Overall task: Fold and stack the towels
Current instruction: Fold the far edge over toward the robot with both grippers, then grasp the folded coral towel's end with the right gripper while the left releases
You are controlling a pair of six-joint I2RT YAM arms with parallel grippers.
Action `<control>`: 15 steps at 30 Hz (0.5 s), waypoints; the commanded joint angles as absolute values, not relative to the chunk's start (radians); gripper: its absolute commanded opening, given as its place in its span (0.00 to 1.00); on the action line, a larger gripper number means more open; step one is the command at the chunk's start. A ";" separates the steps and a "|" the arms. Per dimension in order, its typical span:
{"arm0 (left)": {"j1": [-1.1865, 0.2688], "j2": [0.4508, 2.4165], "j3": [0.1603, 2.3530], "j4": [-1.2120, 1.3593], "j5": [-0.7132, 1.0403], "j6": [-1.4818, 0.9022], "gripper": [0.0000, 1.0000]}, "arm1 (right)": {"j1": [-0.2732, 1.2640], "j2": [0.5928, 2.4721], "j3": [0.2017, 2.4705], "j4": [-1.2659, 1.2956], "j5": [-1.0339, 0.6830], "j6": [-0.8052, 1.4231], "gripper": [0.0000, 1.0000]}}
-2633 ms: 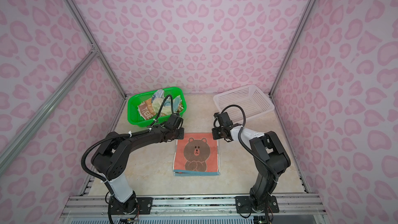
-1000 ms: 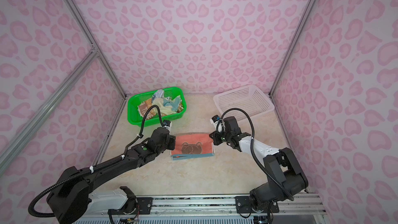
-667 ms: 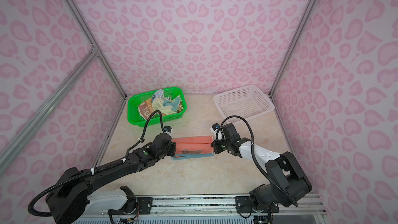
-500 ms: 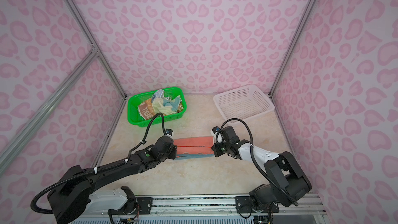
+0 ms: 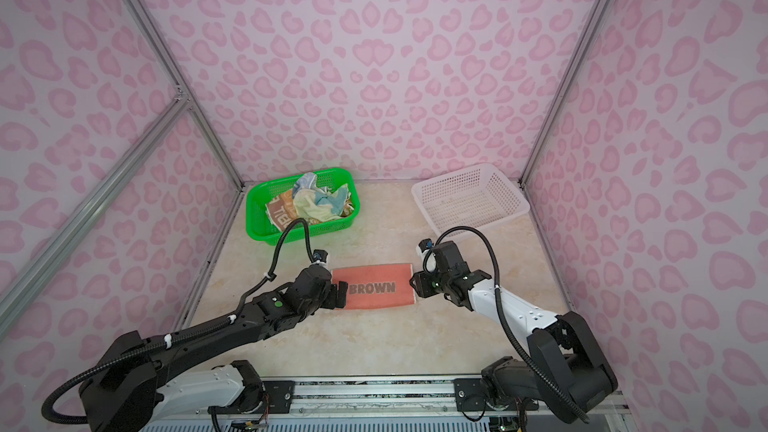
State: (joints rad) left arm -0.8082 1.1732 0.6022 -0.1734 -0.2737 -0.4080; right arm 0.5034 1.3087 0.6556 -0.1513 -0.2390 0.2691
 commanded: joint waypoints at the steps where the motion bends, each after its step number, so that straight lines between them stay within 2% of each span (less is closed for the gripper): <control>1: -0.809 1.139 0.651 -0.233 -0.313 -0.411 0.98 | 0.495 1.317 0.679 -0.189 -0.243 0.313 0.51; 2: -0.809 1.137 0.668 -0.249 -0.306 -0.413 0.99 | 0.494 1.329 0.691 -0.202 -0.257 0.315 0.51; 4: -0.809 1.141 0.701 -0.269 -0.288 -0.427 0.92 | 0.492 1.353 0.706 -0.211 -0.284 0.328 0.51; 9: -0.812 1.187 0.750 -0.269 -0.217 -0.479 0.87 | 0.470 1.389 0.676 -0.174 -0.304 0.380 0.51; 15: -0.813 1.280 0.721 -0.179 -0.138 -0.568 0.80 | 0.450 1.403 0.637 -0.113 -0.343 0.408 0.51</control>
